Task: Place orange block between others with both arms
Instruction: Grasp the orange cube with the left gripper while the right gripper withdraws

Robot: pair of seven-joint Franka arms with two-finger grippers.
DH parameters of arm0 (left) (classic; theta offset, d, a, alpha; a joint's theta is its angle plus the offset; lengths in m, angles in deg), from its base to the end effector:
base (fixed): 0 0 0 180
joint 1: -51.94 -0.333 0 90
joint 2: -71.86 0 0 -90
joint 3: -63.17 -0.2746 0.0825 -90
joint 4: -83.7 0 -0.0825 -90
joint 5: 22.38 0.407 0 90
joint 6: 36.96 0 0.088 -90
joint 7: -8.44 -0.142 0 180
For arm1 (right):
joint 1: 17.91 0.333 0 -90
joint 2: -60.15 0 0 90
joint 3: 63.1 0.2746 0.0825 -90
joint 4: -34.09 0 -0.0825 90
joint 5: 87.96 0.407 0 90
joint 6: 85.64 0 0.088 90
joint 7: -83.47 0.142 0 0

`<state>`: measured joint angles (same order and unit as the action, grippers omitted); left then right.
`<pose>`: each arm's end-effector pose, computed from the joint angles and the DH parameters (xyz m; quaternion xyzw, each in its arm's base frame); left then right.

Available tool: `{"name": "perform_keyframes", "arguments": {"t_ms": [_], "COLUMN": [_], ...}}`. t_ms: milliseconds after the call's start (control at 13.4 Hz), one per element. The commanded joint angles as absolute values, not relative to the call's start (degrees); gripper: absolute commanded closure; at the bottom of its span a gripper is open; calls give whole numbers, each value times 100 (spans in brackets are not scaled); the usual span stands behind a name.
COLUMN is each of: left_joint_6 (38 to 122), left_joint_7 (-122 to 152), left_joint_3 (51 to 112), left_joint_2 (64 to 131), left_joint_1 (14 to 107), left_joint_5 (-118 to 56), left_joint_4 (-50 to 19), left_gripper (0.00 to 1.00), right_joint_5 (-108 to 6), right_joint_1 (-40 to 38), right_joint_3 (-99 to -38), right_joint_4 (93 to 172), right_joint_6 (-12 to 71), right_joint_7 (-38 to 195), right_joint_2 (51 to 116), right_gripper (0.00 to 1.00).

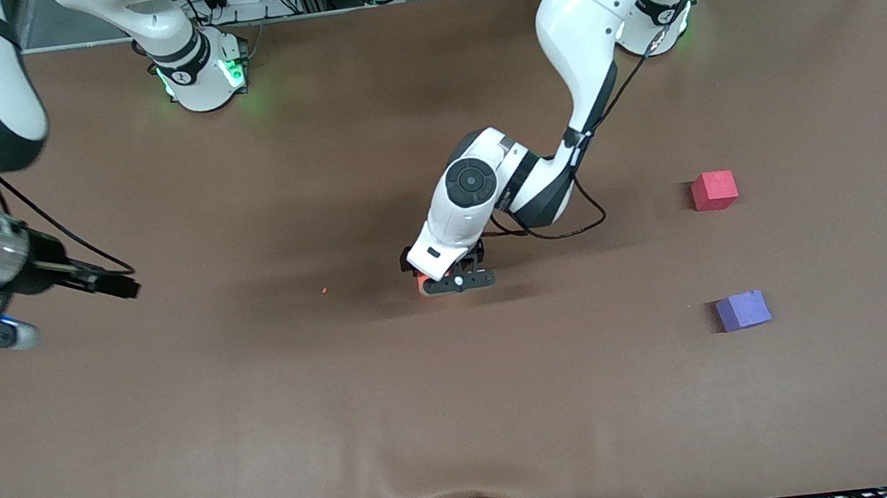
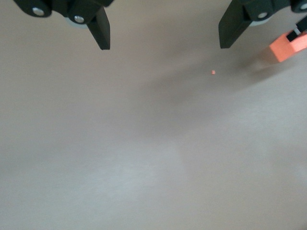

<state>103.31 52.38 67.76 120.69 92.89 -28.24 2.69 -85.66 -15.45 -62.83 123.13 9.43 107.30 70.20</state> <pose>0.5218 -0.5236 0.1323 0.9930 0.0386 0.0192 0.1103 0.6210 0.0348 0.4584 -0.9818 0.1854 0.0388 0.0117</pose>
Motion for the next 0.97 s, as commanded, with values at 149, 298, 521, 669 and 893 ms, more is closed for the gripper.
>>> {"name": "perform_keyframes", "arguments": {"t_ms": [149,298,521,669,893], "left_joint_6": [10629,10709,10700,10657,10080], "left_joint_7": [5388,5441,5591,5547,5564], "left_joint_3": [6265,6185,6185,6185,6168], "left_joint_2": [12467,12547,12556,12477,12258], "left_joint_1": [9693,9773,9773,9764,9676], "left_joint_5": [-2695,-2695,-2669,-2538,-2519], "left_joint_4": [758,759,732,724,697], "left_gripper": [0,0,69,100,100], "right_joint_5": [-8866,-8866,-8884,-8875,-8875], "right_joint_1": [-1940,-2011,-2019,-2020,-2028], "right_joint_3": [-6152,-6161,-6170,-6170,-6170], "right_joint_4": [11952,11943,11943,11943,11943], "right_joint_6": [366,313,181,163,146], "right_joint_7": [9782,9639,9639,9630,9621], "right_joint_2": [6754,6683,6691,6700,6691], "right_gripper": [0,0,0,0,0]}}
